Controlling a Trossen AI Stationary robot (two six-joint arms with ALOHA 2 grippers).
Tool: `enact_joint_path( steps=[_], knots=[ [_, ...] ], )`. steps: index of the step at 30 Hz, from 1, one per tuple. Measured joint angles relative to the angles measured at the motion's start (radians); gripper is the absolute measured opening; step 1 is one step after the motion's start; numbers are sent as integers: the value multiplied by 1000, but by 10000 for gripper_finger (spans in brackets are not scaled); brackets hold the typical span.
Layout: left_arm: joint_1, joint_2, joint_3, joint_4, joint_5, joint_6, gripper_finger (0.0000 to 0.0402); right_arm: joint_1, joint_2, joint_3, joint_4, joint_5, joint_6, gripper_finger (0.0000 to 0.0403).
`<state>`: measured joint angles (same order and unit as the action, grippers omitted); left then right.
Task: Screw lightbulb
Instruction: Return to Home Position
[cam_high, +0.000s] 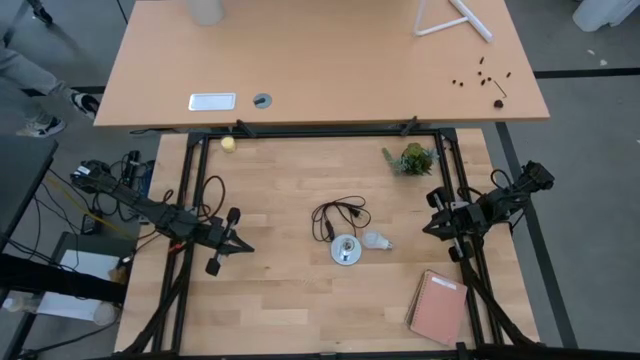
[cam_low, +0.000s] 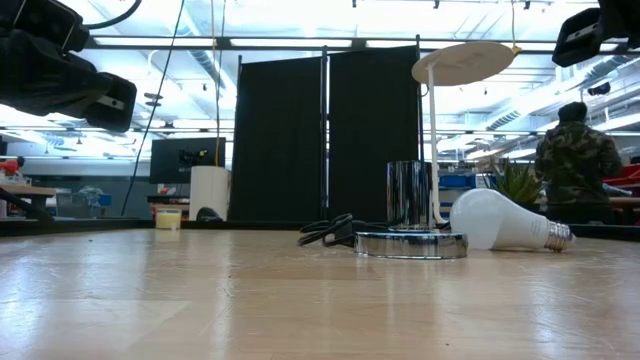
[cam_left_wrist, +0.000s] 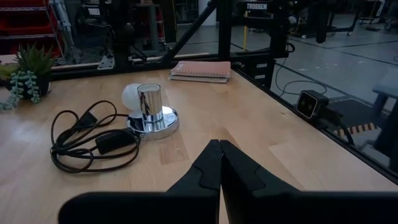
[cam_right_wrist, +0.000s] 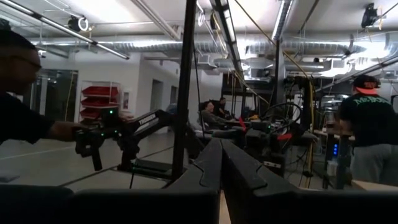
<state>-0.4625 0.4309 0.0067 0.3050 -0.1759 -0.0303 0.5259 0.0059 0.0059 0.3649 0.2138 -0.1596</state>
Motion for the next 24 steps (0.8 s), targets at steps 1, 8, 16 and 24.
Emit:
enact_joint_path(
  steps=[1, 8, 16, 24],
  knots=[
    [0, 0, 0, 0, 0, 0, 10, 0, 0, 0, 0, 0, 0, 18],
    [0, 0, 0, 0, 0, 0, 10, 0, 0, 0, 0, 0, 0, 18],
    [0, 0, 0, -101, 0, 0, 10, 0, 0, 0, 0, 0, 0, 18],
    [0, 0, 0, -272, 4, 0, 10, 0, 0, 0, 0, 1, 0, 18]
  ],
)
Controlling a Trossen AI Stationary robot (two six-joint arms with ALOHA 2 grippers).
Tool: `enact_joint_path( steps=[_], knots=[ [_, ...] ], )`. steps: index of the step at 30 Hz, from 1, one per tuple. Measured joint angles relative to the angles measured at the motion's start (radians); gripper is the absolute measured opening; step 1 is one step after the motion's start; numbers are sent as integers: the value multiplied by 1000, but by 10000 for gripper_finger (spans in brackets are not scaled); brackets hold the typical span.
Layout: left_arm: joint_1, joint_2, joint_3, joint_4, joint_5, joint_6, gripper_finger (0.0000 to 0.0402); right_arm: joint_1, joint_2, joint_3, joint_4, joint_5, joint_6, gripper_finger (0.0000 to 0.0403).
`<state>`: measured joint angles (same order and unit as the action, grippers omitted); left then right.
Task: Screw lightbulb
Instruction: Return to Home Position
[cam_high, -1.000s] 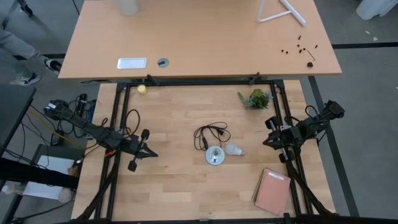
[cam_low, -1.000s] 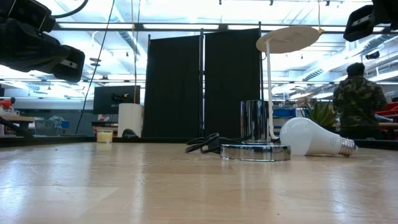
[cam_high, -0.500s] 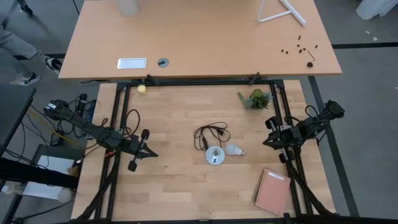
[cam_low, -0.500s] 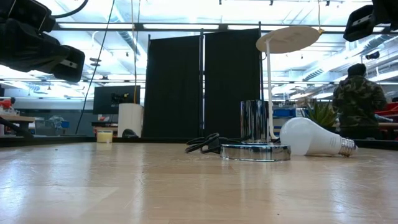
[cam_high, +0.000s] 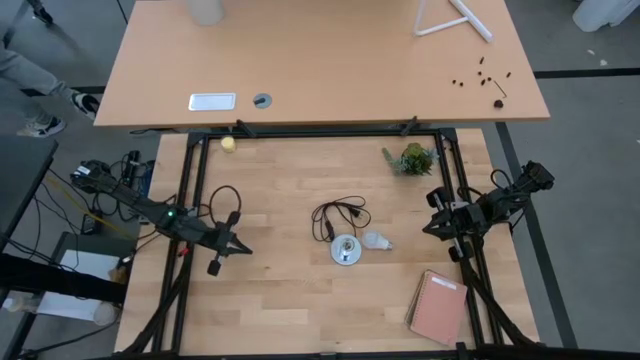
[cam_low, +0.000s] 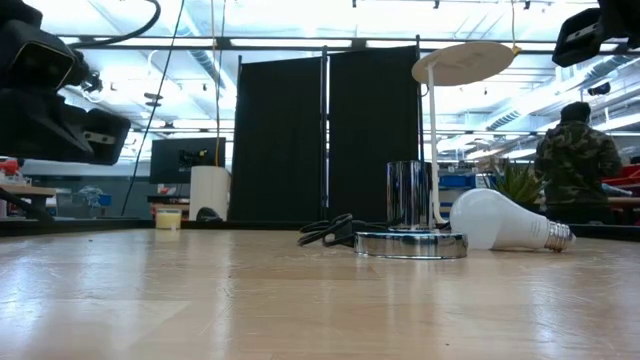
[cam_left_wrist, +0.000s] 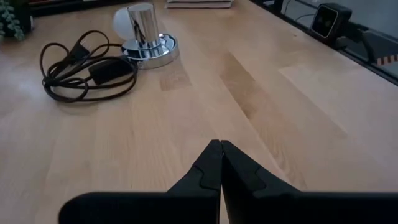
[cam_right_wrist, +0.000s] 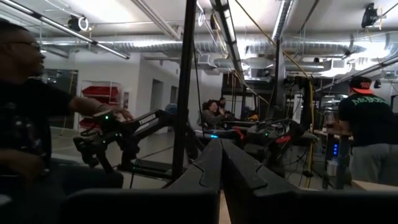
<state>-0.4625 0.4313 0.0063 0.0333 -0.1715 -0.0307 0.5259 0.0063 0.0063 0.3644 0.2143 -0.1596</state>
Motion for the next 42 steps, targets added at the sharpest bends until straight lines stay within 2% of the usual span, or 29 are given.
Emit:
enact_joint_path(
  steps=[24, 42],
  knots=[
    [0, -14, 0, 3, 0, 0, 10, 0, 0, 0, 0, 0, 0, 18],
    [0, -13, 0, 166, -1, 0, 10, 0, 0, 0, 0, 0, 0, 18]
  ],
)
